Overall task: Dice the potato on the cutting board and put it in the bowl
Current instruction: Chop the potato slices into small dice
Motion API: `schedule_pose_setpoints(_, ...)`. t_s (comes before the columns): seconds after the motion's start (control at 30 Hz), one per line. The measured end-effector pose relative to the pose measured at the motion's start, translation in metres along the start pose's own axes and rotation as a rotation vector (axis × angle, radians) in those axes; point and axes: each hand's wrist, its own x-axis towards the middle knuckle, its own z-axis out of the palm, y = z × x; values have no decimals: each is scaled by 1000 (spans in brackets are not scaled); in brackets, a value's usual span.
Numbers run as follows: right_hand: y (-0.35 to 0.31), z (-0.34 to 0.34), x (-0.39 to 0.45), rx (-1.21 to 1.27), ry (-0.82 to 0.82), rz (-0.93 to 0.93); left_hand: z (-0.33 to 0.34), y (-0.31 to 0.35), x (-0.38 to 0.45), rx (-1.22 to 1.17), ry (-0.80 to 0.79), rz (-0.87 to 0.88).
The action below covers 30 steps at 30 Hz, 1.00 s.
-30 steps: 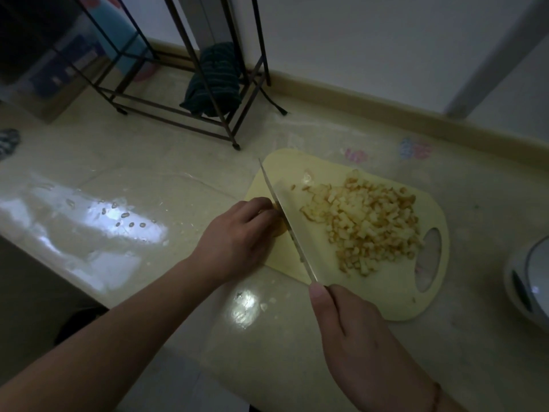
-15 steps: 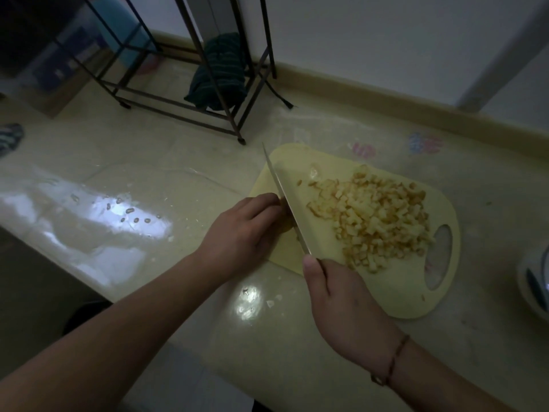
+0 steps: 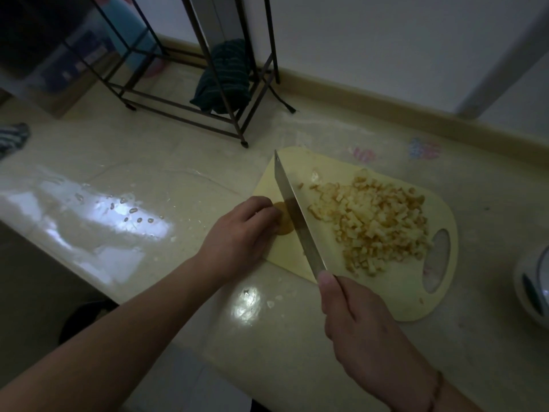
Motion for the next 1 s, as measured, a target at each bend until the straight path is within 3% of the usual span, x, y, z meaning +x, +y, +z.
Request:
schedule_pose_setpoints(0.87,0,1,-8,-125,45,-132,4,6,3,12,-18,21)
schedule_pose_setpoints(1.0,1,-5,-14,-146,24,-63,7,6,2,32,-15,13)
